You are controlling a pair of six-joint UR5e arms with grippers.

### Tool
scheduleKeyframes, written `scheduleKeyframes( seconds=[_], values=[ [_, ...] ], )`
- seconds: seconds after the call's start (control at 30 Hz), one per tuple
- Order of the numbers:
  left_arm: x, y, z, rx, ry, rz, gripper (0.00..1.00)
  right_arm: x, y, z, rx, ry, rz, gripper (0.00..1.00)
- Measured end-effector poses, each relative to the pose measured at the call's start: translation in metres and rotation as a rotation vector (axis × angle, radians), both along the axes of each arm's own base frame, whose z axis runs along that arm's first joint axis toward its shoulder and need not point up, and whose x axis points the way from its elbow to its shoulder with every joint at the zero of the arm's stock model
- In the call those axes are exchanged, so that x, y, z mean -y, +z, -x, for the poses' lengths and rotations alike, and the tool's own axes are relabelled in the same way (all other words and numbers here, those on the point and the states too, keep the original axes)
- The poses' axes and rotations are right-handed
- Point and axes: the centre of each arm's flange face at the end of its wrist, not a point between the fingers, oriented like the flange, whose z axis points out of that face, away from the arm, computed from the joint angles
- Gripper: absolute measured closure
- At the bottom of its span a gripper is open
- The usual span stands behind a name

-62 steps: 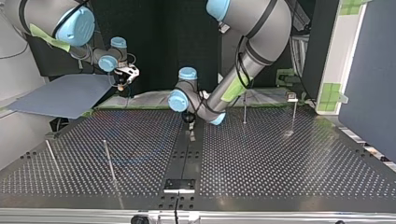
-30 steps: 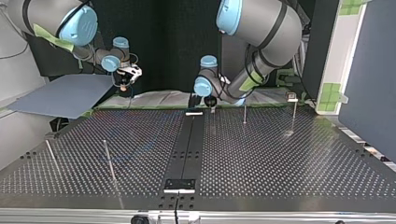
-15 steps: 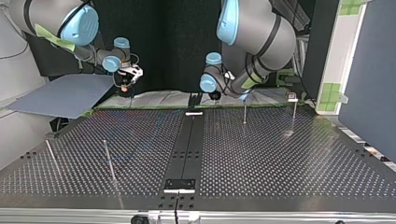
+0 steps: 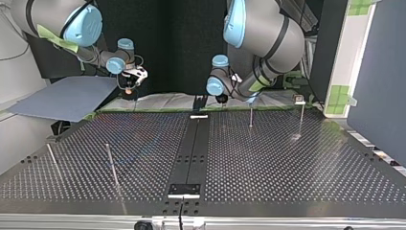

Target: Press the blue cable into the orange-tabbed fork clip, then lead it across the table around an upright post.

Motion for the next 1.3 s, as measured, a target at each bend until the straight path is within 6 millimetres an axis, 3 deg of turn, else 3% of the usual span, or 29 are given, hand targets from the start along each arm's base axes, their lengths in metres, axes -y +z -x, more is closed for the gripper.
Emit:
scheduleKeyframes(
  seconds=[0.03,0.07,0.13,0.17,0.2,0.23,0.27,0.3,0.33,0.87,1.3],
  values=[
    [0.0,0.0,0.0,0.0,0.0,-0.001,0.14,0.0,0.0,0.0,0.0,0.0,0.0,1.0],
    [0.0,0.0,0.0,0.0,0.0,-0.002,0.14,0.0,0.0,-0.001,0.0,0.001,0.0,1.0],
    [0.0,0.0,0.001,-0.002,-0.002,-0.009,0.43,0.0,0.0,-0.001,0.0,0.002,0.0,1.0],
    [0.0,0.0,0.001,-0.005,-0.001,-0.015,0.43,-0.001,0.0,-0.001,0.0,0.002,0.0,1.0],
    [0.0,0.0,0.002,-0.009,0.001,-0.024,0.62,-0.001,0.0,-0.001,0.0,0.002,0.0,1.0],
    [-0.001,0.0,0.003,-0.013,0.005,-0.031,0.68,-0.001,0.0,-0.002,0.0,0.003,0.0,1.0],
    [-0.002,0.0,0.004,-0.017,0.009,-0.038,0.68,-0.001,0.0,-0.002,0.0,0.003,0.0,1.0],
    [-0.003,0.0,0.005,-0.024,0.016,-0.048,0.76,-0.001,0.0,-0.002,0.0,0.003,0.0,1.0],
    [-0.003,0.0,0.006,-0.029,0.021,-0.055,0.99,-0.001,0.0,-0.002,0.001,0.003,0.0,1.0],
    [-0.009,0.003,0.021,-0.057,0.115,-0.162,0.99,0.003,0.0,0.005,0.006,-0.011,0.003,1.0],
    [0.042,0.008,0.068,-0.019,0.108,-0.236,0.99,0.004,0.0,0.009,0.009,-0.018,0.003,1.0]
  ],
)
